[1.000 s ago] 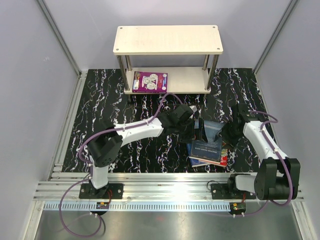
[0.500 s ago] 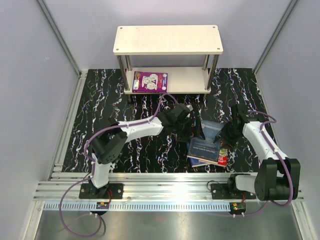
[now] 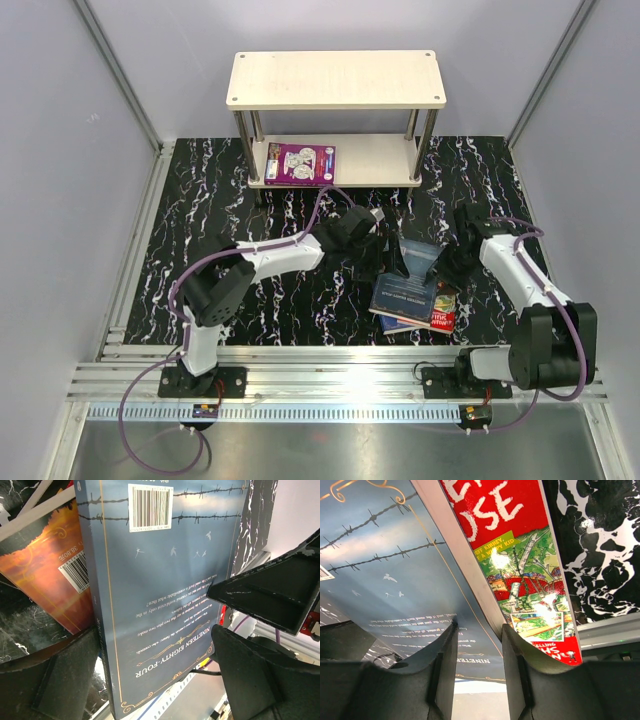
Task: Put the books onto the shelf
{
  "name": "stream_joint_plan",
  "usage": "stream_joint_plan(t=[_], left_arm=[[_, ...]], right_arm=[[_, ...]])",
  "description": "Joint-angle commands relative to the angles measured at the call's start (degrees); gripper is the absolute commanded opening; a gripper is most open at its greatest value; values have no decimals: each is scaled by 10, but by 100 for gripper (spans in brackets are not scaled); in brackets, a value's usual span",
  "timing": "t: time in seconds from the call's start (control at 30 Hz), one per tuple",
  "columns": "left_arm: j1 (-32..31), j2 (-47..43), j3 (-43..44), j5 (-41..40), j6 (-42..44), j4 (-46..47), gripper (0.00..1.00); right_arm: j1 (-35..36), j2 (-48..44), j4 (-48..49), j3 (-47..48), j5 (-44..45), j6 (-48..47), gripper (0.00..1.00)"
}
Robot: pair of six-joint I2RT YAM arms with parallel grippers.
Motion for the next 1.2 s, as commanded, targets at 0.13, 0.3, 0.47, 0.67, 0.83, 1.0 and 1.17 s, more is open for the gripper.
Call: stream_joint_plan(t=[0.13, 0.3, 0.47, 0.67, 0.83, 1.0, 1.17], left_arm=[[-7, -15, -32, 104, -41, 172, 87], [12, 3, -18, 74, 4, 69, 89], [18, 3, -57, 126, -52, 198, 85], [18, 5, -28, 134, -51, 214, 71], [17, 11, -24, 133, -71, 240, 42], [12, 1, -27, 116, -74, 228, 0], [17, -47, -33, 43, -44, 144, 0]], right_arm=[[24, 64, 24, -29, 12, -16, 10], [24, 72, 38, -38, 7, -26, 3], [24, 86, 50, -41, 0, -30, 0], [23, 111, 54, -26, -8, -45, 0], [24, 123, 56, -12, -22, -53, 0], [24, 121, 50, 6, -42, -64, 0], [23, 63, -13, 93, -121, -37, 44]])
